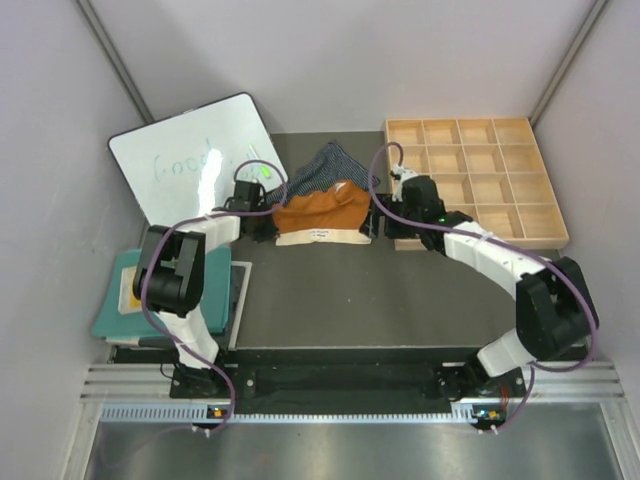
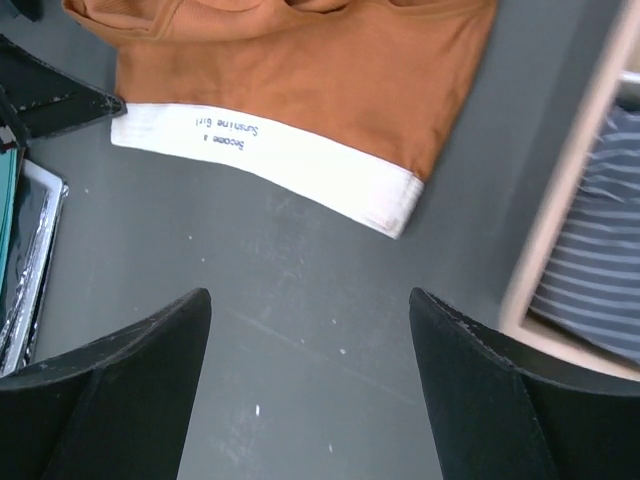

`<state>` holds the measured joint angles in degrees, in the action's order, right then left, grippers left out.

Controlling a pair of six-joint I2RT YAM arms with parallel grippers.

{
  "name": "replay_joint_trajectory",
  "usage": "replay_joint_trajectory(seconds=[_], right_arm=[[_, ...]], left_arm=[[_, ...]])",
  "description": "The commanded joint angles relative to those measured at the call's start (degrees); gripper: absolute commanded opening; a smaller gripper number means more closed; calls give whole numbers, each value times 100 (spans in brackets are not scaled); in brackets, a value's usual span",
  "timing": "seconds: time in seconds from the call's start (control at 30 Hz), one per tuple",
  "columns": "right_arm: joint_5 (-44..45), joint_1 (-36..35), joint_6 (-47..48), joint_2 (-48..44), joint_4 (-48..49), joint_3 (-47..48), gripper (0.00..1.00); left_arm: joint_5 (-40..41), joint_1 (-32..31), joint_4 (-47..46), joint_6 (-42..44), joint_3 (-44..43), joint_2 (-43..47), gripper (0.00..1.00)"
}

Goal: Roll the underwear
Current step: Fold the underwear at the center of the board.

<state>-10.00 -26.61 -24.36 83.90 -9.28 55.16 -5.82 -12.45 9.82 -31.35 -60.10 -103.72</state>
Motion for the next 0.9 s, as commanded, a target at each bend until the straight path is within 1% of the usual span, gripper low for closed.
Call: replay_joint_trajectory(seconds=[0.0, 0.23, 0.4, 0.53, 0.57, 0.77, 0.83, 0.87], right_arm=[[279, -222, -34, 608, -134, 680, 78], [543, -266, 142, 1531, -644, 1462, 70], [982, -310, 239, 1998, -979, 1814, 64], [1298, -345, 256, 2253, -1111, 1876, 61], [1299, -336, 256, 2315, -1103, 1850, 61], [1132, -354, 230, 2473, -1155, 1780, 50], [1053, -354, 212, 2473, -1103, 1674, 48], [1027, -354, 204, 2482, -1085, 1648, 45]], left_arm=[[-191, -21, -16, -55, 445, 351, 0], [-507, -21, 81, -90, 710, 748, 0], [-525, -21, 178, -64, 719, 880, 0], [-542, -30, 274, -37, 710, 968, 0], [-543, -21, 283, -29, 710, 977, 0], [-560, -21, 327, -2, 727, 1047, 0], [-578, -21, 345, 15, 736, 1047, 0], [-578, -21, 362, 15, 745, 1047, 0]])
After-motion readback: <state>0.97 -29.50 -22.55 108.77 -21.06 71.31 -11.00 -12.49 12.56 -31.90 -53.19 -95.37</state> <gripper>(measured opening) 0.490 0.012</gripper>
